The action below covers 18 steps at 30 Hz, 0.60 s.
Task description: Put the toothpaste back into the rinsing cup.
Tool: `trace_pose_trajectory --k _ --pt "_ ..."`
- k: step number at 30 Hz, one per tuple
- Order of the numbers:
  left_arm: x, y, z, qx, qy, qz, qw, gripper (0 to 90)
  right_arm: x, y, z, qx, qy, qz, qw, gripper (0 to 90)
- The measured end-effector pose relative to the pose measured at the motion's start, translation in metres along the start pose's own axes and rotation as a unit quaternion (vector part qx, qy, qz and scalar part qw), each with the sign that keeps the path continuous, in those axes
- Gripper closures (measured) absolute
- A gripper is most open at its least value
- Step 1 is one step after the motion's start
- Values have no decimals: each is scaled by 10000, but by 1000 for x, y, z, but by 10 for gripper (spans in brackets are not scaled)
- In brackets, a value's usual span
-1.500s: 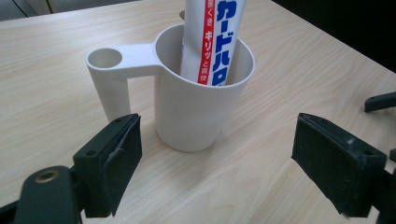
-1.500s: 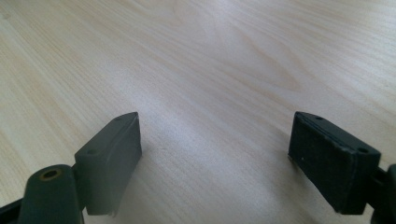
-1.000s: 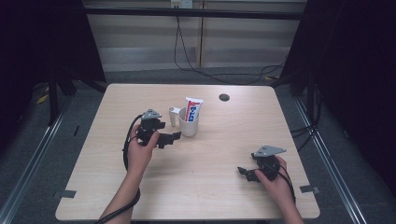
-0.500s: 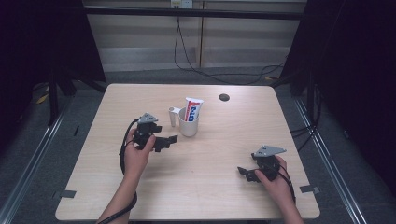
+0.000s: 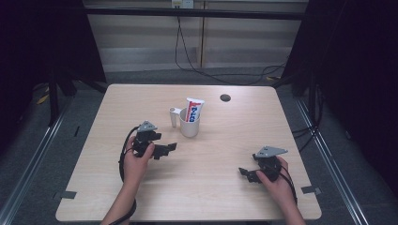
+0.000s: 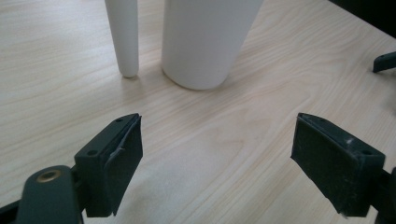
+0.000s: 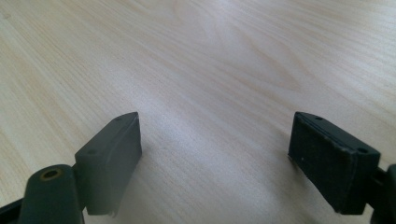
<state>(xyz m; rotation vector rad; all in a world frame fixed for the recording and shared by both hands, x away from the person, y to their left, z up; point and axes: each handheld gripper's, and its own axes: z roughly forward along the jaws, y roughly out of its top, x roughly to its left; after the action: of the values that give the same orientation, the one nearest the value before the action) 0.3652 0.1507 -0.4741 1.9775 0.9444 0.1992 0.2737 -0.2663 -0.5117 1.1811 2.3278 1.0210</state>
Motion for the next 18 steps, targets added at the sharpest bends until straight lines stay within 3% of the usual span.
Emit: trace_pose_trajectory --k 18 --pt "10 -25 -11 41 109 -55 9999 169 0 0 0 1 6 -4 10000 168"
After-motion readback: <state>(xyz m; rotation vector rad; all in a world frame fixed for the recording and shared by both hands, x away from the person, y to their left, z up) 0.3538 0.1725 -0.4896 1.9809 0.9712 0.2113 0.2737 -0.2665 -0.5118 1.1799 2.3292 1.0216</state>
